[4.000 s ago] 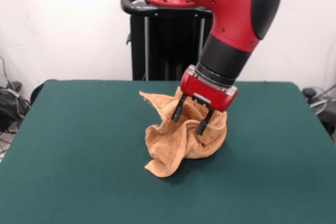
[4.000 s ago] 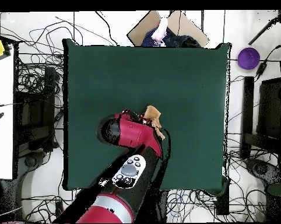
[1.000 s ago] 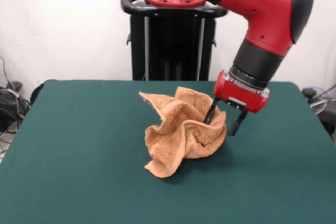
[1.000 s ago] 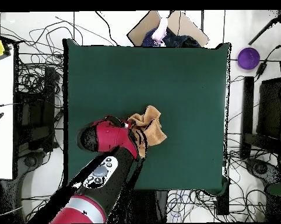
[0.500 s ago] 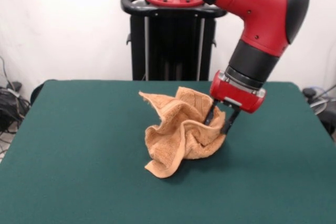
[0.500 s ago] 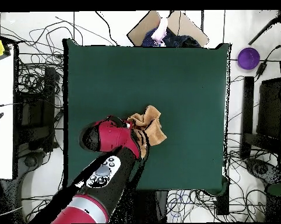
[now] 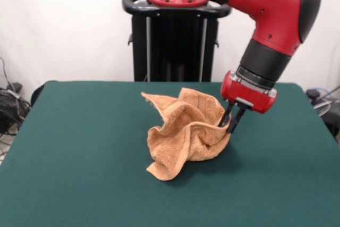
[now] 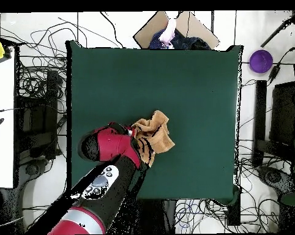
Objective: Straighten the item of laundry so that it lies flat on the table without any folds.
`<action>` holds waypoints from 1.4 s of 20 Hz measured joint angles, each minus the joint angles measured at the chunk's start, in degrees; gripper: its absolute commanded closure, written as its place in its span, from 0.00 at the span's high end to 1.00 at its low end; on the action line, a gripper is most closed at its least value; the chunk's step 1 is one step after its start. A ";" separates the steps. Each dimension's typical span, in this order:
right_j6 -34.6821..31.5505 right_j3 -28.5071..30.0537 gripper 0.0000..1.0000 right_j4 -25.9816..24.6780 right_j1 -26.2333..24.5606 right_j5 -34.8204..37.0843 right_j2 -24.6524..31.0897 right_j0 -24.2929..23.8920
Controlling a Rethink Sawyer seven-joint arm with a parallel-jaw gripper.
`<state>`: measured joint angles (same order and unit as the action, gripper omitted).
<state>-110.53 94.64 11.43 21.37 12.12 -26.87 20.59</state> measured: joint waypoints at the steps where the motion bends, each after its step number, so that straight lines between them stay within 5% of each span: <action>1: 0.00 0.00 0.00 0.00 -0.02 -0.14 0.01 0.05; 16: 0.00 -0.06 0.00 0.02 -0.50 -0.33 -0.07 0.28; 28: 0.00 -1.07 0.00 4.67 -2.94 -0.32 -2.28 2.37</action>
<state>-110.53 93.57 16.10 18.43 11.81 -29.15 22.96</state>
